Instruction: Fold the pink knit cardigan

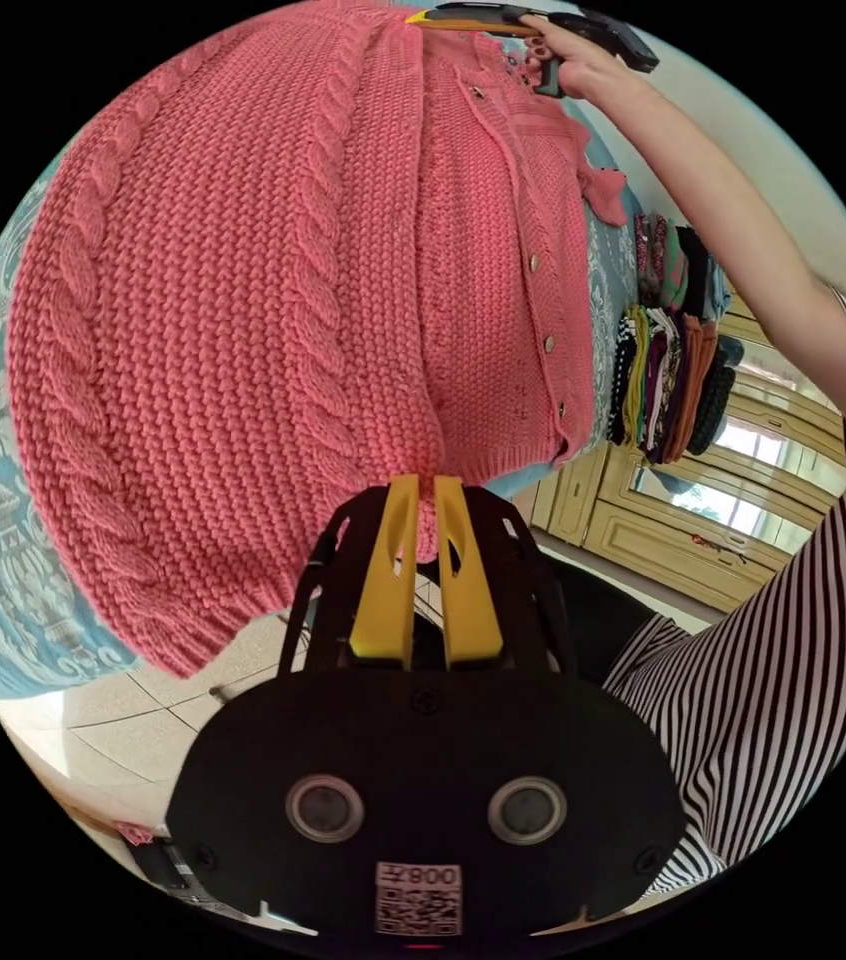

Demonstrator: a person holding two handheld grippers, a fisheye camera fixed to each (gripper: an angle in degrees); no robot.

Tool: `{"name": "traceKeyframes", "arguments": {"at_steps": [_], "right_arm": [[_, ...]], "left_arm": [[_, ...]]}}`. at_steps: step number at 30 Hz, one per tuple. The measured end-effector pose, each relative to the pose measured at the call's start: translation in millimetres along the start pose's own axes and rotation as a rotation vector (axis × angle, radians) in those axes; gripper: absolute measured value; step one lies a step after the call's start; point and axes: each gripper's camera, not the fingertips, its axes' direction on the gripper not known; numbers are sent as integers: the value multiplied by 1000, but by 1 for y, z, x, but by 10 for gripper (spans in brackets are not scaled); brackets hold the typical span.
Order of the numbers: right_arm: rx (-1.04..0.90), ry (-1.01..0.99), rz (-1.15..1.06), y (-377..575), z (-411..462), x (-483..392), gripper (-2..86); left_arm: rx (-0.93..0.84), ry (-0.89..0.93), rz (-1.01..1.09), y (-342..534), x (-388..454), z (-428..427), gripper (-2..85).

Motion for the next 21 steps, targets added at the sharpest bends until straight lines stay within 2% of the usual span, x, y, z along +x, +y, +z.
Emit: {"name": "traceKeyframes", "arguments": {"at_steps": [6,13,21], "right_arm": [[81,40,-76,2,-32,-1,11],[-21,109,-32,2,12,30,12],[27,38,-11,30,18,56,41]], "left_arm": [[45,34,50,-15,11,-15,27],[1,11,59,-44,11,12,31],[75,62,59,-47,20,-3,57]]}}
